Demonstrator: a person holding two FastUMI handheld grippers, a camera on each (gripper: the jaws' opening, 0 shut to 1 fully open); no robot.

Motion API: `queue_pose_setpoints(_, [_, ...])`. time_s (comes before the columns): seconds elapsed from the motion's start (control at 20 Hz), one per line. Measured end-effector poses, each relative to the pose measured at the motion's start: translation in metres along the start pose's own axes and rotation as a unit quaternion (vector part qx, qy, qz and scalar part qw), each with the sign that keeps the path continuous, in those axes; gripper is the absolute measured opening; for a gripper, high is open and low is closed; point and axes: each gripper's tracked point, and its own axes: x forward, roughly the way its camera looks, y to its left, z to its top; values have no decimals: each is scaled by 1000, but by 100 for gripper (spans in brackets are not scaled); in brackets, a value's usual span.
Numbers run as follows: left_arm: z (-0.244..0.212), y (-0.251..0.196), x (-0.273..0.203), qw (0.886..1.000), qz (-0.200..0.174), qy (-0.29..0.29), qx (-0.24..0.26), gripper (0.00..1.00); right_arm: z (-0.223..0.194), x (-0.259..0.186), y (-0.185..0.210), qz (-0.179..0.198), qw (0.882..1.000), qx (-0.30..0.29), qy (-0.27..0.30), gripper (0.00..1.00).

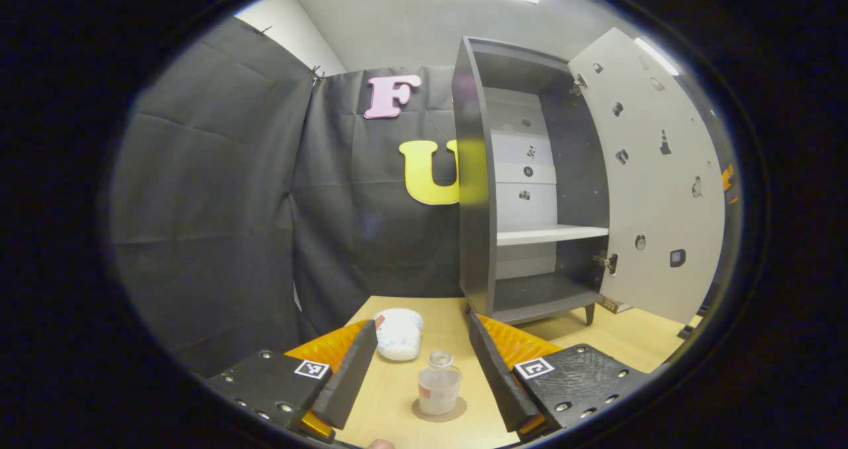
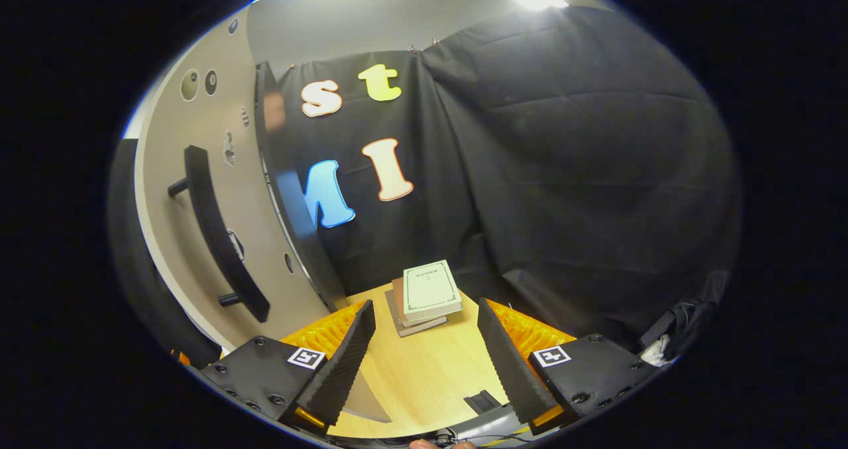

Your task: Open the cabinet door with the right hand, grasp the bottle in the cabinet with the left hand and place it on the coaster, then close the cabinet door with the right hand.

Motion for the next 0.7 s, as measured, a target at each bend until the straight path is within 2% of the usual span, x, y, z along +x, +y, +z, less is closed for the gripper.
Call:
queue_pose_setpoints(0.2, [24,3,-10,999,9,46,-8,84,25,-7,23,29,998,-39,-29,98])
queue_pose_setpoints(0.4, [69,8,-4,996,7,55,-71,87,39,-15,38,50,996,-58,-50,98])
queue_pose_setpoints(0.5, [89,16,-8,995,6,53,-87,84,46,-16,44,61,995,-60,-57,98])
queue_pose_setpoints(0.6, [102,25,-4,995,7,56,-79,84,55,-18,51,70,993,-68,-64,98])
queue_pose_setpoints(0.65, [106,29,-2,996,9,59,-70,87,60,-18,54,74,992,-73,-68,98])
queue_pose_setpoints(0.7, [109,33,-2,996,11,61,-61,86,63,-19,54,71,991,-82,-72,98])
